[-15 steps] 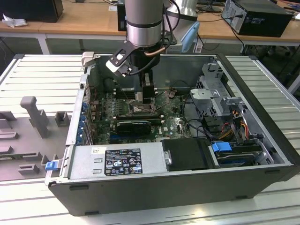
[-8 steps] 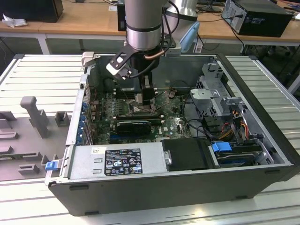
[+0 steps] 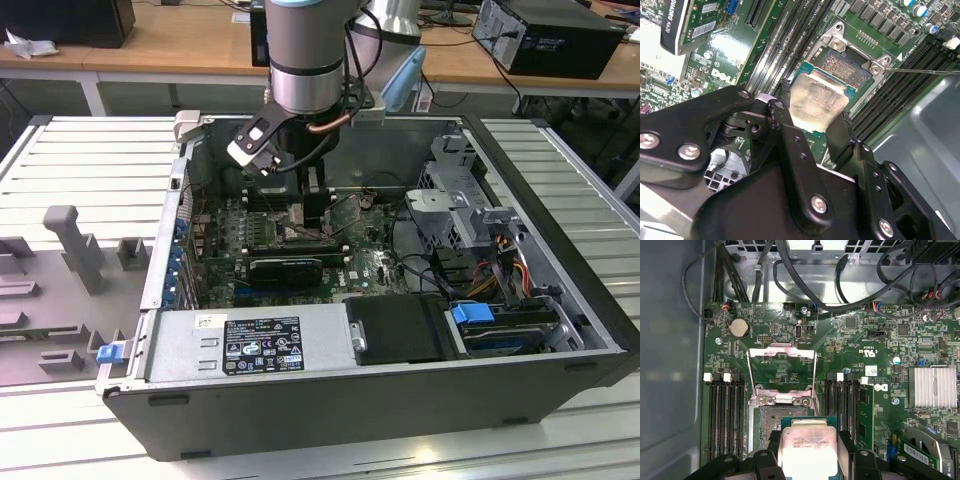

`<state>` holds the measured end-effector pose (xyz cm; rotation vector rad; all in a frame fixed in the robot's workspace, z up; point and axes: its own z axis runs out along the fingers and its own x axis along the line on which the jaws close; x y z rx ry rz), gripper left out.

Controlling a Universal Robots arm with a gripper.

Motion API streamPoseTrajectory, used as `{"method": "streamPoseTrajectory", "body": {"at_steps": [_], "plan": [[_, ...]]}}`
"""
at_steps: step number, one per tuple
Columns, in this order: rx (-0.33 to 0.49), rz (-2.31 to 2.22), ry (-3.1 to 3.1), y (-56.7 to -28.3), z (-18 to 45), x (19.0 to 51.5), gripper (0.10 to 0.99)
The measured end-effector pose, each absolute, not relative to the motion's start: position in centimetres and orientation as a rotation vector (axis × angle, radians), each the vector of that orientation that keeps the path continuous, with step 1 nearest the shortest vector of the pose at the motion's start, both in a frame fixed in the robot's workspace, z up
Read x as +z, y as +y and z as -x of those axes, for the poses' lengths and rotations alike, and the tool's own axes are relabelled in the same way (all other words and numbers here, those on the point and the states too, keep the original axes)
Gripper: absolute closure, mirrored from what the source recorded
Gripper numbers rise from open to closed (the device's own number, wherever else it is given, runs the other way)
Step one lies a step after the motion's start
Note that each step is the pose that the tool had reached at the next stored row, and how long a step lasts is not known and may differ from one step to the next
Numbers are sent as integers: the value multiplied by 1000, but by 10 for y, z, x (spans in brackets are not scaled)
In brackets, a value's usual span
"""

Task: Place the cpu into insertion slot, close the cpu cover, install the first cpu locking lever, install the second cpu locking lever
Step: 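Place the cpu into insertion slot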

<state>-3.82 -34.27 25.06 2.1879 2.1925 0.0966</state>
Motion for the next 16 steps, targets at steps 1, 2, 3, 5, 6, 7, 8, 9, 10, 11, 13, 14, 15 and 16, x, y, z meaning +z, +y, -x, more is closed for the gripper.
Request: {"method": "streamPoseTrajectory", "body": {"at_steps": [1, 2, 3, 5, 6, 7, 8, 9, 10, 11, 13, 14, 15, 16], "plan": [[97, -2188, 2193, -343, 38, 249, 557], [97, -2188, 2192, -343, 38, 248, 557], [97, -2188, 2192, -343, 38, 246, 557], [96, -2188, 2192, -341, 38, 242, 557], [96, -2188, 2192, -339, 38, 239, 557], [97, -2188, 2192, -335, 38, 237, 557], [96, -2188, 2192, -333, 38, 236, 557], [96, -2189, 2192, -331, 38, 235, 557], [97, -2192, 2188, -330, 38, 233, 557], [96, -2199, 2181, -329, 38, 231, 557], [95, -2210, 2169, -327, 38, 225, 557], [96, -2210, 2169, -326, 38, 223, 557], [96, -2210, 2169, -325, 38, 219, 557], [96, -2210, 2170, -324, 39, 216, 557]]}}
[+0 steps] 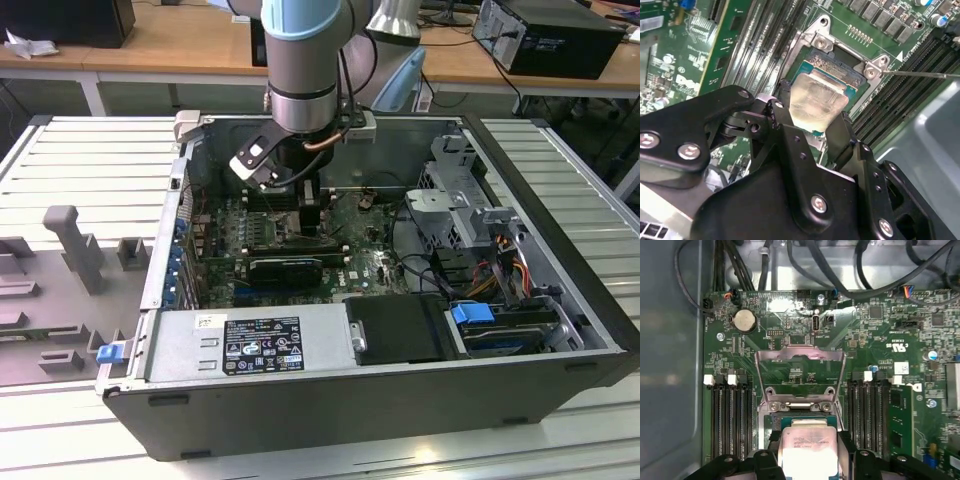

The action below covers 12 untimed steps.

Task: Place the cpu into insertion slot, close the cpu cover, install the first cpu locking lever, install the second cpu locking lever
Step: 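Place the cpu into insertion slot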

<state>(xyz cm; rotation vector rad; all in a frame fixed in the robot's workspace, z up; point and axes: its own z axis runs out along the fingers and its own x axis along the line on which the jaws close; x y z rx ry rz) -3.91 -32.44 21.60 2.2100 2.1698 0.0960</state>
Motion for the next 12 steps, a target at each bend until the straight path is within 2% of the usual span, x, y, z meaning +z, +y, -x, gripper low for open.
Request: {"method": "streamPoseTrajectory", "body": {"at_steps": [12], "plan": [[96, -2213, 2167, -319, 42, 205, 557]]}}
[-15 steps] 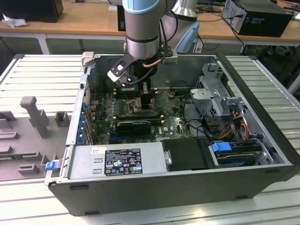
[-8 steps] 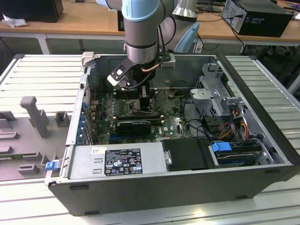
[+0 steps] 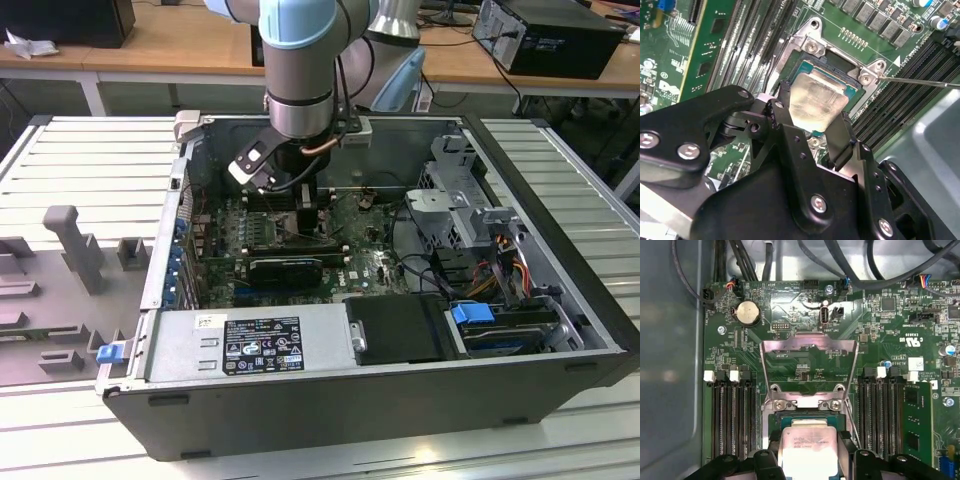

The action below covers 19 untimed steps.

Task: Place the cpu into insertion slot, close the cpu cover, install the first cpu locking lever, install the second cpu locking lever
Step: 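Place the cpu into insertion slot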

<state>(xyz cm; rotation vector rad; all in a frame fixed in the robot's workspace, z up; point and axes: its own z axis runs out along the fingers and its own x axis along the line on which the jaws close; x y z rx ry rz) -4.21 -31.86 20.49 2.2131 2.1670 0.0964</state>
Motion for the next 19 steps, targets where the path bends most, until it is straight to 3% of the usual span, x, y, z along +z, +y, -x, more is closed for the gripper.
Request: {"method": "streamPoseTrajectory", "body": {"at_steps": [6, 8, 19], "plan": [[96, -2220, 2160, -318, 42, 202, 557], [96, -2220, 2160, -318, 42, 202, 482], [96, -2221, 2158, -318, 42, 211, 498]]}}
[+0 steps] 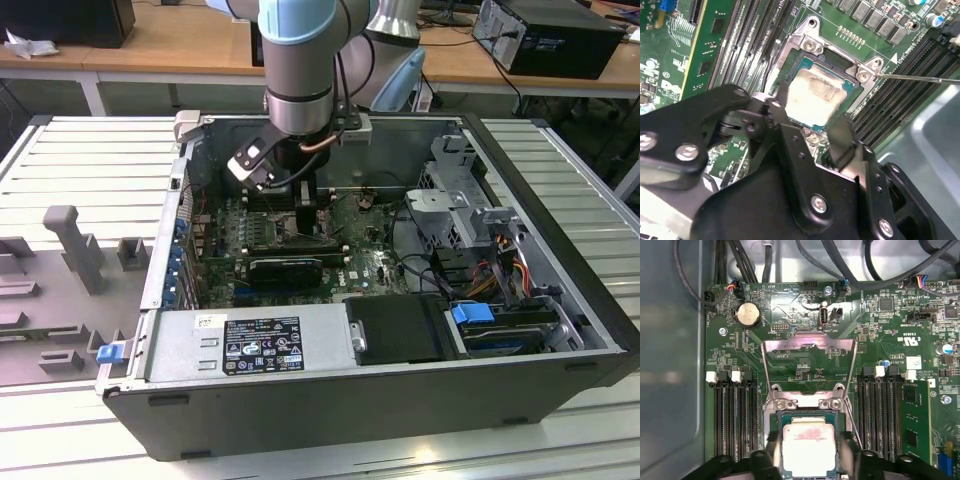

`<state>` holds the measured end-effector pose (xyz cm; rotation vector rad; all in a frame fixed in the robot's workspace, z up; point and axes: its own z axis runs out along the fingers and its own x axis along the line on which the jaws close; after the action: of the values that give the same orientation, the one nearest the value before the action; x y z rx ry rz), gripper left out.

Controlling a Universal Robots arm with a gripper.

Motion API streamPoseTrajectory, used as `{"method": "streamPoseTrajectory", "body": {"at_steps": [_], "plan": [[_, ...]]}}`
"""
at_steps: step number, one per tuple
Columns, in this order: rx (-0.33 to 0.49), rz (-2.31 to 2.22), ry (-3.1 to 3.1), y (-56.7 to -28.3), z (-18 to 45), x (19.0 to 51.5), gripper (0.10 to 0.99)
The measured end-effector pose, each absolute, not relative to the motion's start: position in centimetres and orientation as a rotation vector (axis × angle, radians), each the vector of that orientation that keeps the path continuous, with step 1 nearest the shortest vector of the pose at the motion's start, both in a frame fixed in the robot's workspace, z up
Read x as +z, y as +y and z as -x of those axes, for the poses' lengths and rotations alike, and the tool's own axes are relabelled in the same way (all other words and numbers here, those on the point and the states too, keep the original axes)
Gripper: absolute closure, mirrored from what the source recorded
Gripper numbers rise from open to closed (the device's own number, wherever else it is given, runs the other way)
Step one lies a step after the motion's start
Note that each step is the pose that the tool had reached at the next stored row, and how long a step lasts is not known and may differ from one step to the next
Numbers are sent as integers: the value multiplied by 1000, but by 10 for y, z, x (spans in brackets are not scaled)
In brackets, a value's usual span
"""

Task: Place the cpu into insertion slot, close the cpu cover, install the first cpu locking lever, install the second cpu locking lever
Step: 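Place the cpu into insertion slot, then close the cpu cover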

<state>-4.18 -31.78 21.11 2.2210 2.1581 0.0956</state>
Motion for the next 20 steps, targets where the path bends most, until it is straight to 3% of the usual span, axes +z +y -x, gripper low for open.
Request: {"method": "streamPoseTrajectory", "body": {"at_steps": [5, 6, 7, 20], "plan": [[91, -2219, 2156, -318, 42, 214, 808], [89, -2218, 2155, -318, 42, 214, 929], [87, -2218, 2154, -318, 42, 215, 980], [83, -2217, 2152, -318, 38, 222, 980]]}}
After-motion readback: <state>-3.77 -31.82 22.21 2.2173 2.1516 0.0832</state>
